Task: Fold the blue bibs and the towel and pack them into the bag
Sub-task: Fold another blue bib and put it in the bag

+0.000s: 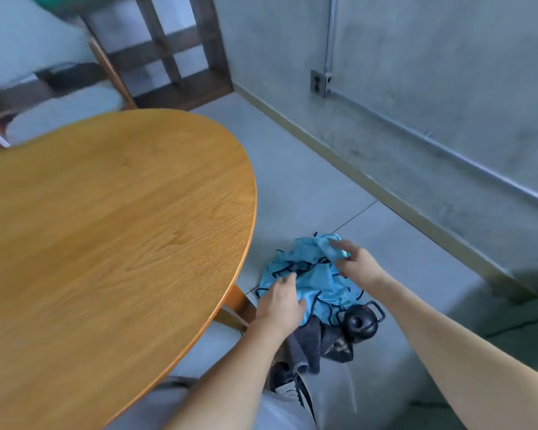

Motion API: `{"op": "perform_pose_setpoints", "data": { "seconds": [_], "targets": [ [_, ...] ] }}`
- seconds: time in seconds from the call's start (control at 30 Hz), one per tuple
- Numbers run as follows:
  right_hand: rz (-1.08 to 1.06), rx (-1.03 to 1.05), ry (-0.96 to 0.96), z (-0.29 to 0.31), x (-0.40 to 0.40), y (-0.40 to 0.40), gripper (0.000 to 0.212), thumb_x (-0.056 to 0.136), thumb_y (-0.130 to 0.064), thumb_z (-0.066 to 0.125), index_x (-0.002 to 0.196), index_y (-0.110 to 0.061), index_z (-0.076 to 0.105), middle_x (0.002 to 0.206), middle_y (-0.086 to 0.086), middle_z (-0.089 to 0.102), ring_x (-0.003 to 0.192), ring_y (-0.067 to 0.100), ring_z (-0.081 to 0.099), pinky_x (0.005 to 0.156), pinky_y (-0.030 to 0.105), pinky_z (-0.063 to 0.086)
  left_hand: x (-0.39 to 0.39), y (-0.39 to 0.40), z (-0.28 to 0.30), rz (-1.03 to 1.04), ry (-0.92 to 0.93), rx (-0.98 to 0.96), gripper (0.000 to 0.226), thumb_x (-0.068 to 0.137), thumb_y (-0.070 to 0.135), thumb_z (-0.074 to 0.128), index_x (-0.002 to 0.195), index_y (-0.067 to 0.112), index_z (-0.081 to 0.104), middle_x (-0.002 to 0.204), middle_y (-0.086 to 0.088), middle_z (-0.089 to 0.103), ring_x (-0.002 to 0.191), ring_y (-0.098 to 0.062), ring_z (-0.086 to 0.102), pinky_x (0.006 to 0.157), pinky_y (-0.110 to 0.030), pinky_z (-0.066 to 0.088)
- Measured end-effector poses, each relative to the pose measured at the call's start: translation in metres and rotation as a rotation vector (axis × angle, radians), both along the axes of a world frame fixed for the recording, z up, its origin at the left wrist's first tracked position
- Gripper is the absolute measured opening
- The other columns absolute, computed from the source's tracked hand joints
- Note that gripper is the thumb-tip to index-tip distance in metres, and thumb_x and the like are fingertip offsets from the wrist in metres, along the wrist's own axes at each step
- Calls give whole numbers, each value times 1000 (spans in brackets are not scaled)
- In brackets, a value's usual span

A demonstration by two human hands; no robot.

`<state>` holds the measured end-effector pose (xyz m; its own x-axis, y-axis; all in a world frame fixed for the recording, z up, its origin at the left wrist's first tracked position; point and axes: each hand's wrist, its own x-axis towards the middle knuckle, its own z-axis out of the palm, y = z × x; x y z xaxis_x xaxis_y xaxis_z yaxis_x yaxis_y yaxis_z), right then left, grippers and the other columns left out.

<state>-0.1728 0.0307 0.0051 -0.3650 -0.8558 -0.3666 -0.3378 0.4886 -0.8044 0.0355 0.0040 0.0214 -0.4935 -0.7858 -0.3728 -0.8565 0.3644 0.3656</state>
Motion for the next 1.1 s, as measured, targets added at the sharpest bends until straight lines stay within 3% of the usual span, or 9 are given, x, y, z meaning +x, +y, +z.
{"op": "perform_pose_setpoints", "data": {
  "seconds": [0.07,0.17,0.3,0.47,0.57,0.7,0.8,0.93,1.1],
  "targets": [
    [-105,-84,-222,40,-3,3,52,94,0,53,137,-28,60,127,16,65,86,24,62,88,43,55,-1,4,28,20,49,-12,60,100,38,56,152,21,33,143,-7,51,126,-31,55,97,-43,48],
    [-127,-192,-333,102,0,10,51,94,6,50,132,-25,63,116,7,60,84,24,56,92,44,55,-6,11,77,44,138,-56,62,99,39,58,153,24,32,144,-5,50,126,-32,54,98,-44,49],
    [-82,-339,-301,179,6,21,54,92,11,46,132,-21,64,128,-4,57,76,18,53,86,41,54,-14,21,144,39,268,-137,62,98,36,61,152,23,34,147,-4,47,133,-29,49,104,-42,44],
    [-20,-493,-271,277,19,38,52,92,9,47,130,-23,64,106,5,61,65,21,48,75,34,48,-12,29,236,83,409,-242,69,96,36,65,155,24,31,149,-3,46,137,-26,45,106,-39,40],
    [47,-573,-226,342,33,48,50,93,4,52,132,-24,63,91,9,52,66,18,49,75,34,48,-3,30,288,139,531,-313,70,91,39,70,151,27,36,145,1,51,134,-23,49,104,-38,44],
    [151,-752,-271,440,63,58,46,94,6,56,129,-22,66,122,2,56,79,21,51,81,35,51,16,37,360,191,674,-404,78,86,47,74,151,26,37,141,2,54,123,-23,58,101,-42,50],
    [216,-894,-331,515,94,69,45,93,7,57,129,-19,67,122,-2,52,78,13,55,79,29,53,38,47,415,232,782,-488,61,86,46,73,137,23,48,129,6,59,116,-20,61,94,-38,53],
    [306,-1013,-375,593,140,84,43,92,1,61,130,-19,66,93,-3,55,79,14,54,78,29,52,83,58,478,267,853,-650,18,96,34,62,102,19,56,102,3,62,91,-21,61,73,-34,49],
    [376,-1046,-389,645,193,86,44,93,-1,63,132,-18,63,81,1,53,76,15,52,78,30,53,161,69,543,350,914,-815,15,100,25,56,94,12,59,90,-2,63,84,-22,60,70,-33,46]
  ]
}}
